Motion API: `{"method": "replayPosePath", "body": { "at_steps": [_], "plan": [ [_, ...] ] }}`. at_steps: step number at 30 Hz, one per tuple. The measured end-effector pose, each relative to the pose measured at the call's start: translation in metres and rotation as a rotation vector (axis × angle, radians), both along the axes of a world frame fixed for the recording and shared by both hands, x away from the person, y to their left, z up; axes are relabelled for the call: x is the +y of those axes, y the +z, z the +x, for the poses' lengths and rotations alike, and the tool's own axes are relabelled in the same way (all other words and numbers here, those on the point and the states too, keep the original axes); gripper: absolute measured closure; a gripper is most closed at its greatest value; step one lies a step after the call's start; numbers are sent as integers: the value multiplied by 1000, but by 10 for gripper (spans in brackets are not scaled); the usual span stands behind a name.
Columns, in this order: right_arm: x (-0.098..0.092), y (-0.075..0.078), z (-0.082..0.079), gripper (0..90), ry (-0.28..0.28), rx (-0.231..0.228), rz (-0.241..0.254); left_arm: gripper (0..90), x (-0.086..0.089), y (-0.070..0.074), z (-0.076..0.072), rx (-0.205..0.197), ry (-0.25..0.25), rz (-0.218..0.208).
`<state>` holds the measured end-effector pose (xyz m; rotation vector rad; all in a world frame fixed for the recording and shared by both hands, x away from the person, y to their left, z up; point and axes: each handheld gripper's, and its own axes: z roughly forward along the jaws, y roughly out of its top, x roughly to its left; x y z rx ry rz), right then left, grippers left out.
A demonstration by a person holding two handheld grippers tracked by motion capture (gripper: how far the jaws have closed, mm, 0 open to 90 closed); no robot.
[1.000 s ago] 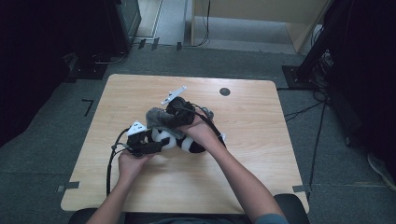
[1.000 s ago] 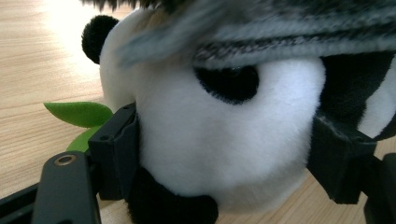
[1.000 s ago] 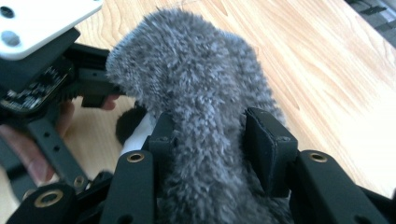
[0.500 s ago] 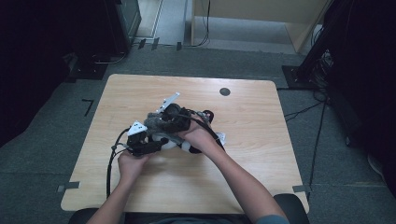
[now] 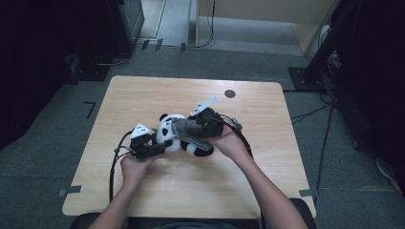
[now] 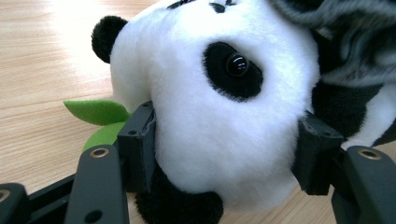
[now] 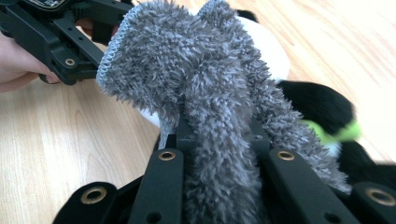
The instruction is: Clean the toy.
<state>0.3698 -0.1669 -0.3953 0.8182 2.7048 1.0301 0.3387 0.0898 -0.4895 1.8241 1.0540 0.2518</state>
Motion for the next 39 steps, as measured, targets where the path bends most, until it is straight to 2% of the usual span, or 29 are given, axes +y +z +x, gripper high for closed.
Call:
{"method": "replayPosePath", "body": {
  "at_steps": [2, 3, 4, 5, 6, 7, 8, 9, 10, 13, 15, 17, 23, 26, 28, 33, 34, 35, 39],
  "plan": [
    [-7, 3, -3, 758, -36, -55, -19, 357, 2, -1, 1, 5, -1, -8],
    [-11, 6, -4, 757, -65, -99, -65, 356, 2, -1, 1, 7, -4, -11],
    [-16, 7, -4, 758, -77, -93, -54, 356, 2, -1, 1, 4, -6, -8],
    [-23, 6, -3, 759, -92, -58, -21, 356, 2, -1, 1, 2, -10, -6],
    [-29, 5, -2, 759, -105, -43, -13, 355, 3, -1, 1, 2, -12, -6],
    [-34, 3, -1, 760, -120, -53, -33, 355, 3, -2, 2, 2, -14, -7],
    [-44, -3, 0, 761, -149, -60, -81, 352, 3, -2, 2, 2, -14, -8],
    [-44, -3, 0, 761, -149, -60, -81, 352, 3, -2, 2, 2, -15, -8],
    [-56, -9, 1, 762, -157, -30, -64, 351, 3, -2, 2, 2, -15, -9],
    [-63, -11, 0, 761, -169, -11, -42, 347, 3, -2, 2, 1, -16, -10],
    [-66, -9, -2, 762, -164, 5, -7, 343, 3, -2, 2, 1, -16, -14],
    [-65, -2, -4, 762, -157, 1, 28, 340, 4, -2, 2, 3, -12, -21],
    [-48, 26, -7, 761, -124, -58, 83, 332, 4, -2, 1, 1, -16, -18],
    [-34, 35, -2, 758, -104, -59, 114, 327, 3, -2, 1, -3, -14, -21],
    [-20, 39, 3, 757, -89, -68, 100, 326, 3, -2, 1, -7, -16, -17],
    [16, 39, 21, 755, -68, -68, 76, 326, 3, -1, 0, -11, -17, -12],
    [30, 36, 27, 754, -58, -53, 68, 326, 3, -1, 0, -9, -17, -12],
    [30, 36, 27, 754, -58, -53, 68, 326, 3, -1, 0, -9, -16, -12],
    [57, 28, 32, 751, -30, -42, 51, 329, 2, 1, -1, -10, -20, -5]
  ]
}}
